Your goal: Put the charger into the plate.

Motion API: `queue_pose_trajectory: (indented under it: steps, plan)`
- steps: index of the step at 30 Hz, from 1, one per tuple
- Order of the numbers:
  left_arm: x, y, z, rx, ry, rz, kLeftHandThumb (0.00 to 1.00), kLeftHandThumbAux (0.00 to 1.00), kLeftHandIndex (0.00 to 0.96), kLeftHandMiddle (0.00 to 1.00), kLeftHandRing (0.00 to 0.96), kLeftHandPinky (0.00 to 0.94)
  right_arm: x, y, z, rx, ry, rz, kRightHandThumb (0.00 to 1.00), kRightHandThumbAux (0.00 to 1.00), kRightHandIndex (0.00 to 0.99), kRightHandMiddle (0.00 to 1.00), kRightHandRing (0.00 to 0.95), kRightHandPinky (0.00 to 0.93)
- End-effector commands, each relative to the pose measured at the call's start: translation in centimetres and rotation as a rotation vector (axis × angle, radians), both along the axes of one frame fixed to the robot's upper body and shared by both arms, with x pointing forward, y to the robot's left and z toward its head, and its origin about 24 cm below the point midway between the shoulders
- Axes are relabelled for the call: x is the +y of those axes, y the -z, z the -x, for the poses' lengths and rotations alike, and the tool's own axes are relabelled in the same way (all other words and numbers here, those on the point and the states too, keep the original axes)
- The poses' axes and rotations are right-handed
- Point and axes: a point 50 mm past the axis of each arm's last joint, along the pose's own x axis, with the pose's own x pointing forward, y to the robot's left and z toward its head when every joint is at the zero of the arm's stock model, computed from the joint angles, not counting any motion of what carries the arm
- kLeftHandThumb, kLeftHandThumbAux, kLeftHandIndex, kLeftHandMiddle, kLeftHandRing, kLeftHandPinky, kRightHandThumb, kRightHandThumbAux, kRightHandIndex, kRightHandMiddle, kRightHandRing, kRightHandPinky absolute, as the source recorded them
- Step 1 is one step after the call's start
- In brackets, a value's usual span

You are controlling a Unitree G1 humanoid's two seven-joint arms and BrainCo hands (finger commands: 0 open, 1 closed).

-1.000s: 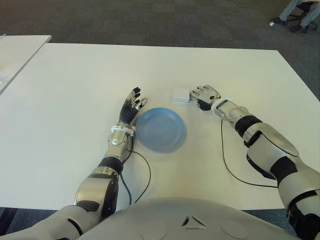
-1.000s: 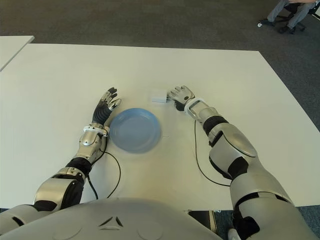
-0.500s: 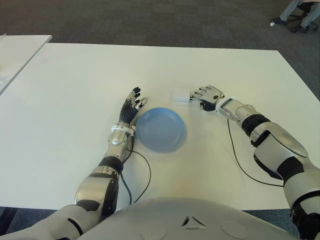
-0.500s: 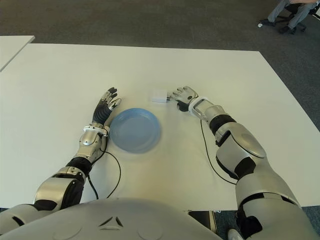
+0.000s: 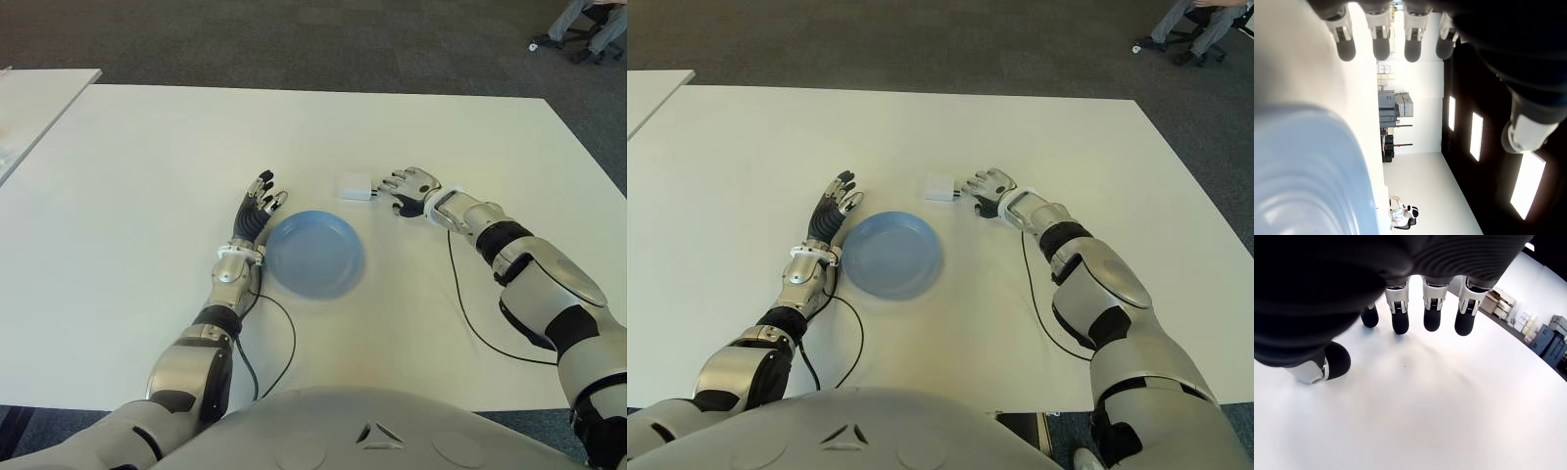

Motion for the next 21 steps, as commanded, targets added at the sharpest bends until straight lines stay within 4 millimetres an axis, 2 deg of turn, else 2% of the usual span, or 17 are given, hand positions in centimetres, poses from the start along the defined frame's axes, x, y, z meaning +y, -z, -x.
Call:
queue_pose_trajectory:
  steps: [1, 12, 21]
  plan:
    - [0.4, 2.9, 2.4, 0.161, -0.019, 0.000, 0.000, 0.502, 0.000, 0.073, 0.065, 0.072, -1.5, 0.8, 0.7, 0.083, 0.053, 0.057, 0.000, 0.356, 0.000, 0.000, 0.000, 0.000]
    - [0.9, 3.0, 2.5, 0.177, -0.030, -0.003, 0.000, 0.499, 0.000, 0.072, 0.068, 0.079, -0.5, -0.6, 0.1, 0.044, 0.042, 0.008, 0.003, 0.339, 0.000, 0.000, 0.000, 0.000]
    - [1.2, 3.1, 2.6, 0.182, -0.037, -0.012, 0.000, 0.498, 0.000, 0.072, 0.069, 0.081, 0.7, -1.5, -0.1, -0.048, 0.047, -0.117, 0.021, 0.330, 0.000, 0.000, 0.000, 0.000]
